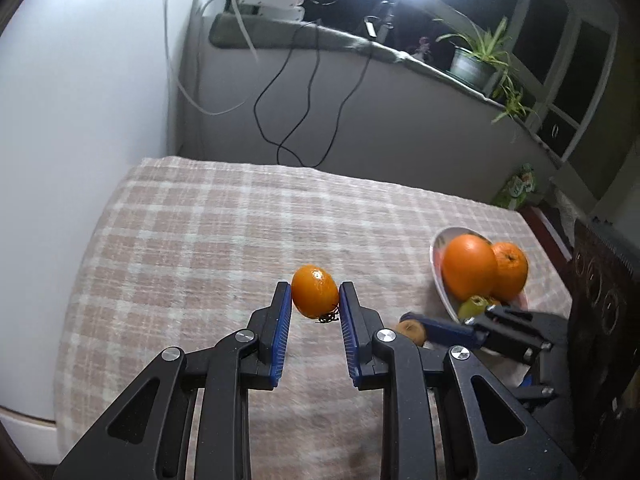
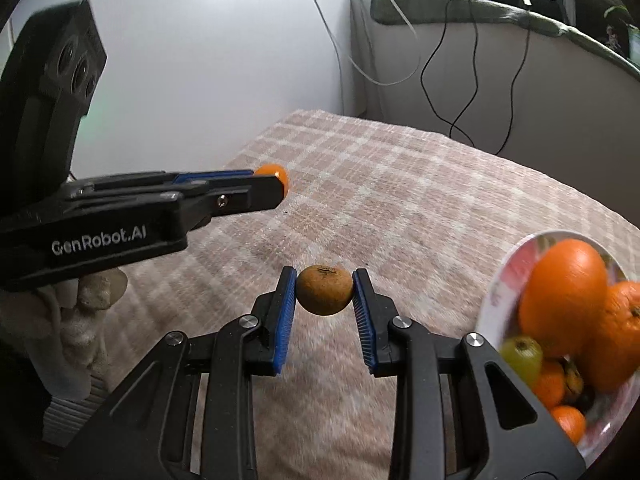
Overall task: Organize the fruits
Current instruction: 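Carry the small mandarin and kiwi over the plate with both tools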
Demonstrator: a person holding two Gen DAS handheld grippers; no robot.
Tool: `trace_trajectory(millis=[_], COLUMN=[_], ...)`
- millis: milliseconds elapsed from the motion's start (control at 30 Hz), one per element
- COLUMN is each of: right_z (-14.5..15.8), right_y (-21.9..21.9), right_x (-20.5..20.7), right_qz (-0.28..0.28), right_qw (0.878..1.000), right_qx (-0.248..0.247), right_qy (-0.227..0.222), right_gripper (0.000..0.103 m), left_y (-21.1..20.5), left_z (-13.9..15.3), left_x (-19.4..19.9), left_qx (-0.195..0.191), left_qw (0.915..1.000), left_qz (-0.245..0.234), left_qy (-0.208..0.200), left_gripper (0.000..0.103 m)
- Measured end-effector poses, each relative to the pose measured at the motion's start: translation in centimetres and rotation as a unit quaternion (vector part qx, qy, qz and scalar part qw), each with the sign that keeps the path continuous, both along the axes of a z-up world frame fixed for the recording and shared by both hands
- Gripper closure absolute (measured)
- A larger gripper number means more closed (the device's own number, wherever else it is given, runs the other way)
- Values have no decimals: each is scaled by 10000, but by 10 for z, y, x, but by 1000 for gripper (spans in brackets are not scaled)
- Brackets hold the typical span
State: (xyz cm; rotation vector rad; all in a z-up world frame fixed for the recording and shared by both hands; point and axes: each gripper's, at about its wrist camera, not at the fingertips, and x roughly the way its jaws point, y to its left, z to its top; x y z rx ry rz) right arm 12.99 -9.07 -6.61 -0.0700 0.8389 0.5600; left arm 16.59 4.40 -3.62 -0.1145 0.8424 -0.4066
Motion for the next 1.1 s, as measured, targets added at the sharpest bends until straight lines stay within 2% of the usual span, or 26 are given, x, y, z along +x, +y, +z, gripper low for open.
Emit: trace_trajectory(millis=[100,200,500,1100], right_z=[6,13,34,48], right_y=[-12,-26,-73,-151], right_x=[-8,-14,-33,-53], right_qz=[-36,-92,-322,-1010], right_qw=[9999,9998,9986,9923], right_qx=[-21,60,260,553], right_qy=[-92,-140,-341,-453], right_gripper=[73,73,73,73], left_y=[-5,-6,-9,-74], left_z=[2,5,8,17], left_x=[-7,-16,-42,-73], left_qx=[-35,91,-17,200], left_qw=[10000,9999,9997,9970], left_qz=[-51,0,58,-455], left_qy=[-9,-110,-237,-590], left_gripper=[81,81,81,81])
